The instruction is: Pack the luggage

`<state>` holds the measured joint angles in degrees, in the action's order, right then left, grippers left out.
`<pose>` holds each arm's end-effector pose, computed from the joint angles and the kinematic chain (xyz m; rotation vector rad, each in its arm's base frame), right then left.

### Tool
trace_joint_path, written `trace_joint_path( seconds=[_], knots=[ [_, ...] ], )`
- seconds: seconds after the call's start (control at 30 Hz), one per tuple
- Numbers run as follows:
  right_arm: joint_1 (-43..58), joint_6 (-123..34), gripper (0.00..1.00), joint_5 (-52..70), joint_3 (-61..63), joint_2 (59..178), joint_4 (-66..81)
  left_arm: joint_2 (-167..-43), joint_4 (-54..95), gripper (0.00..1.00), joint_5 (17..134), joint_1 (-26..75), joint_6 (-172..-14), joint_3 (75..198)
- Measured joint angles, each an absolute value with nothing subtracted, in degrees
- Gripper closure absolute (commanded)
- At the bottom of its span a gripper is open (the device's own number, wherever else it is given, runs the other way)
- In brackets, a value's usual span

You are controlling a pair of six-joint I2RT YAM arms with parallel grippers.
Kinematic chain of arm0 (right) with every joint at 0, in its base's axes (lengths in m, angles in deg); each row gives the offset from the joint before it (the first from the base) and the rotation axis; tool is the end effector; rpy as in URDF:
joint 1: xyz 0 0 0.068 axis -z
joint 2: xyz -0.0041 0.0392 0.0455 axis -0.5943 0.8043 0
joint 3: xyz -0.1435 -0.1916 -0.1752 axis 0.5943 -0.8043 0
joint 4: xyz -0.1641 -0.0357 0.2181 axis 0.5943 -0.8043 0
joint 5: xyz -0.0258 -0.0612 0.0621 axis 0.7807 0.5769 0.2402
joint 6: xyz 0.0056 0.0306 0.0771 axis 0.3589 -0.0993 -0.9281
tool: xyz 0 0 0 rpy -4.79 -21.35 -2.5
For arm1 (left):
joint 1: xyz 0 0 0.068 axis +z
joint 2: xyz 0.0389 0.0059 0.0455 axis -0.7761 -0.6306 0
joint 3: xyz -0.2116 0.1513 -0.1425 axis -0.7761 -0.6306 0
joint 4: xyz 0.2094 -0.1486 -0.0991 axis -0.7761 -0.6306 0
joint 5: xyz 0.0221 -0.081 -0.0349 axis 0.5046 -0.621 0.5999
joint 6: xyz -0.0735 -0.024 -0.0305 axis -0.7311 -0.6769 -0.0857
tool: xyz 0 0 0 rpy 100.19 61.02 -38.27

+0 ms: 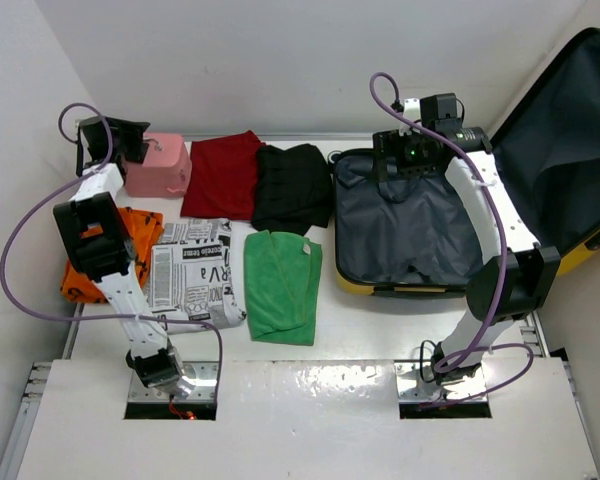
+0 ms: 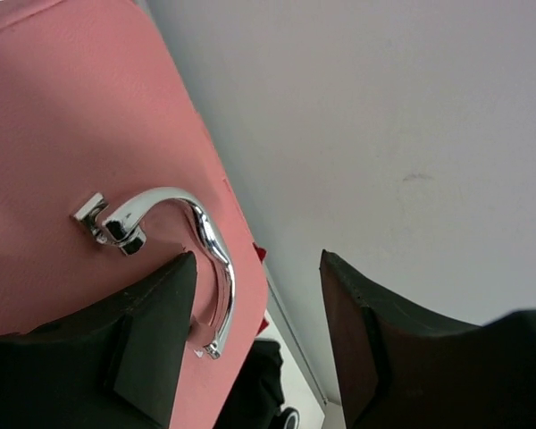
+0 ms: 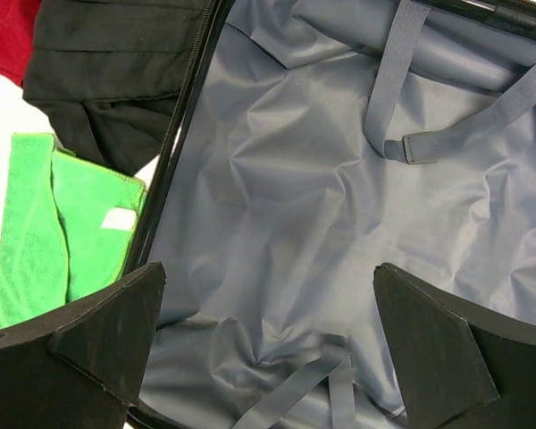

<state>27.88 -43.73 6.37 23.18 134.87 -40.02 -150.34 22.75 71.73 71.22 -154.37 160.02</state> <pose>0.4078 0.0752 0.3536 -0.1421 2.4101 0.3413 0.5338 0.1813 0.2541 -1.3552 1.4862 -0.8039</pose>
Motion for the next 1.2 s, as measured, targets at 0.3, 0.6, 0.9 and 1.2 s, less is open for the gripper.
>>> trace_joint_path(
  seconds=[0.3,0.6,0.9,1.2],
  knots=[
    [27.6,-43.7,0.00,7.4,23.2,134.9,-40.5,-158.8,28.7,0.44,71.3,69.8,-155.0,171.1],
    [24.9,-41.9,0.00,9.5,23.1,134.9,-40.5,-161.9,39.9,0.69,66.0,69.0,-156.1,169.9],
    [23.4,-40.9,0.00,10.3,23.0,134.9,-40.6,-161.6,45.7,0.83,62.1,68.3,-160.1,162.5],
    [23.0,-40.7,0.00,10.7,22.7,134.9,-40.6,-161.6,45.9,0.65,58.2,68.5,-157.7,164.1]
  ],
)
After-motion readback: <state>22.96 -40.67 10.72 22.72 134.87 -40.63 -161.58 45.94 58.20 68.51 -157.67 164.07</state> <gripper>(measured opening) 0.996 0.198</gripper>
